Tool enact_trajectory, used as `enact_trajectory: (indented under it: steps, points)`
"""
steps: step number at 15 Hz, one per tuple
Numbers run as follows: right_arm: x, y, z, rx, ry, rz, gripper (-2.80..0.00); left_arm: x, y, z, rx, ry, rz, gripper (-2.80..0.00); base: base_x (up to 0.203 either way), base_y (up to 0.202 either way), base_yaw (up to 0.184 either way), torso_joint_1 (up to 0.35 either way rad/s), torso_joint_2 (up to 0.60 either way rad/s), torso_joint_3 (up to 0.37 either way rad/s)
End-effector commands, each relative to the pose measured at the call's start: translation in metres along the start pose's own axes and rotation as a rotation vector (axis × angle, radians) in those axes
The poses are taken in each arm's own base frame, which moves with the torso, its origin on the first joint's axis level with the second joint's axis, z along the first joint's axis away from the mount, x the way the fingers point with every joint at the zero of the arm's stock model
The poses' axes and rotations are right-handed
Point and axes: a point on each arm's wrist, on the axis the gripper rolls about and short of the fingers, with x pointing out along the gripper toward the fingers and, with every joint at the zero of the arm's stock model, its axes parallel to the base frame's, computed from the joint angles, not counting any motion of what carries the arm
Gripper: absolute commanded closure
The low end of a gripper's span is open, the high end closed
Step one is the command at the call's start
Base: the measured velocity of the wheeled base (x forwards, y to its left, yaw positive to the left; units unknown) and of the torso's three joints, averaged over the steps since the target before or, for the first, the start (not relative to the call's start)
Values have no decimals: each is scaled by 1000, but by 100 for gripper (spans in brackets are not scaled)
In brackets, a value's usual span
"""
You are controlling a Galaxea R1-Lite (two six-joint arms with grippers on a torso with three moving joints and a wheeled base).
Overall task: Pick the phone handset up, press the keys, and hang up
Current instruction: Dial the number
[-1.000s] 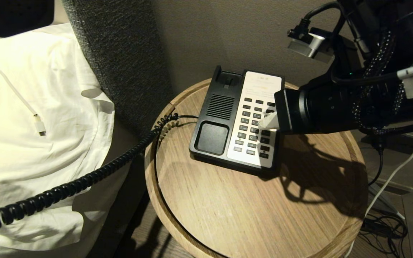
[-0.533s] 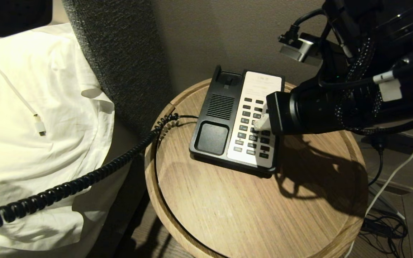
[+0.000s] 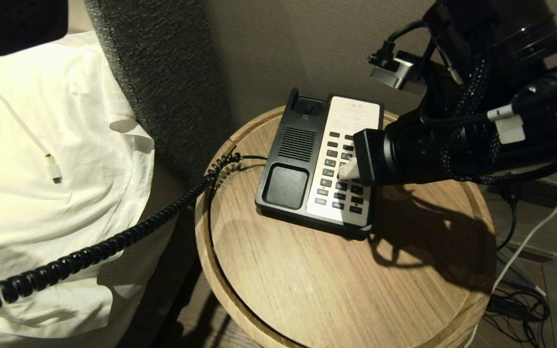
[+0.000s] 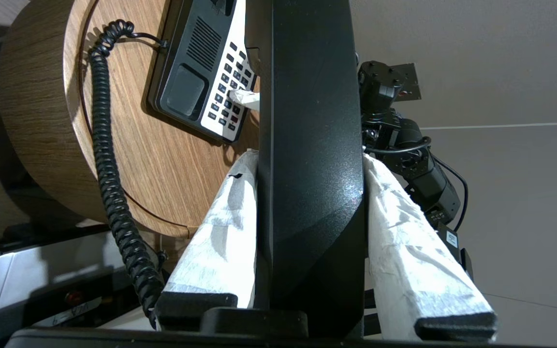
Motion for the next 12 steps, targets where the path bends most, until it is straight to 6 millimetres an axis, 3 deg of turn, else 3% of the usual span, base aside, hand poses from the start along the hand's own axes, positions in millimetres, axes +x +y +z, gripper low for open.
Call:
enact_trajectory:
  steps: [1,7,12]
  points:
    - [4,0,-1,-4,13,-7,0,0,0,0,-5,1,4,0,0,0,0,0,0,0]
    - [2,-1,1,-3,-3,-7,0,0,0,0,-5,2,3,0,0,0,0,0,0,0]
    - [-12,0,3,7,-21,12,0,-1,4,-3,-4,11,9,0,0,0,0,0,0,0]
